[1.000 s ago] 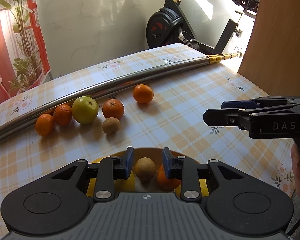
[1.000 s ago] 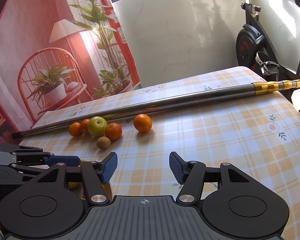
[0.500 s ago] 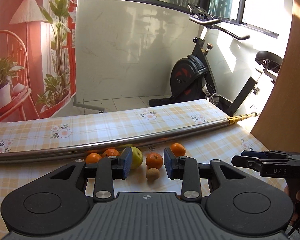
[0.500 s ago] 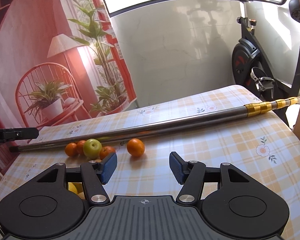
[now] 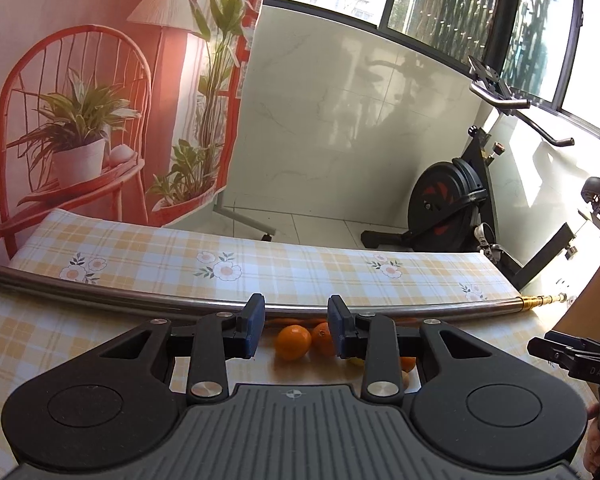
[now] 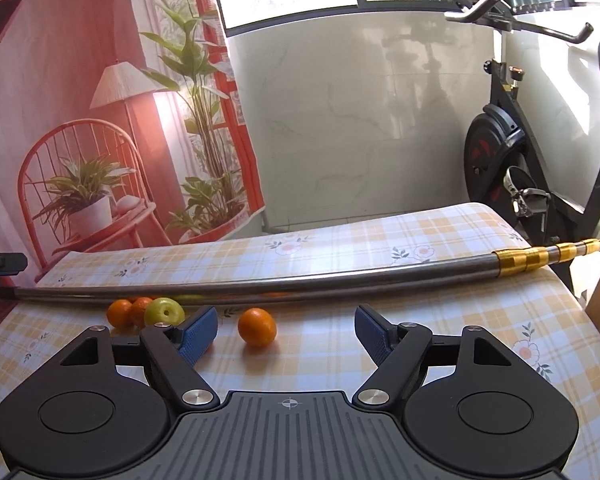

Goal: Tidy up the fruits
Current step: 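Move both grippers back to the fruit row beside the metal pole, then grasp an orange with the left gripper while the right gripper grasps a tangerine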

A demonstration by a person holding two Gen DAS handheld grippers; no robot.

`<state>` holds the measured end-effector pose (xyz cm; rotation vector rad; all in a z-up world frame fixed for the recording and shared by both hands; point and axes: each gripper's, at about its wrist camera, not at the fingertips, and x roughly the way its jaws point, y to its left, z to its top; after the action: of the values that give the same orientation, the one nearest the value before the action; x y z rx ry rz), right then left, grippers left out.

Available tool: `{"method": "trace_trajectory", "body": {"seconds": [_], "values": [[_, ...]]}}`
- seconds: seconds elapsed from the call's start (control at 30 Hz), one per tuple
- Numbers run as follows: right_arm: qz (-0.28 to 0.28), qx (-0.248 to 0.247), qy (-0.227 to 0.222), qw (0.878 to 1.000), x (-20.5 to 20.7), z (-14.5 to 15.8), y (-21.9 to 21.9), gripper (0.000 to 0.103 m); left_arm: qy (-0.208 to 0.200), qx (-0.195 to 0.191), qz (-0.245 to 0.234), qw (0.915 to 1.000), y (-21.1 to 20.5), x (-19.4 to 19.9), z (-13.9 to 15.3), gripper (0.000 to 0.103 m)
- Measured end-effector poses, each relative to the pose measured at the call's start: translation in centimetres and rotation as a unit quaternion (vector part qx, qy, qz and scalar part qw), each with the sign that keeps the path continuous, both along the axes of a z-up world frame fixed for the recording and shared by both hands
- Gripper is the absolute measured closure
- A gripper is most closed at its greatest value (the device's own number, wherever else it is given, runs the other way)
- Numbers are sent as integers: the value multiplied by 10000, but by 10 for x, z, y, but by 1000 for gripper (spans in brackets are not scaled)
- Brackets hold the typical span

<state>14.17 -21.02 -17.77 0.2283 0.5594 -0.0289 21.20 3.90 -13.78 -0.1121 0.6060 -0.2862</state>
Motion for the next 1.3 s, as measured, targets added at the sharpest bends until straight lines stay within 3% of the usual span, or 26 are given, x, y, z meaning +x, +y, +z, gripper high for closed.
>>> {"method": "trace_trajectory", "body": {"seconds": [0.27,0.57,0.7,1.03,1.3], "values": [[200,-79,107,9997,24,-11,5,32,317,-75,-160,9993,-1,27,-20,67],[246,-111,246,9993,45,-20,4,34,595,471,-794,9939,-24,53,-63,67],[280,-56,301,9991,53,-24,4,34,614,582,-913,9922,-29,62,-72,67],[304,40,383,9988,59,-32,2,35,556,1341,-1042,9839,-43,70,-89,64],[370,39,462,9982,62,-36,3,36,547,1375,-1067,9832,-49,77,-92,62]]}}
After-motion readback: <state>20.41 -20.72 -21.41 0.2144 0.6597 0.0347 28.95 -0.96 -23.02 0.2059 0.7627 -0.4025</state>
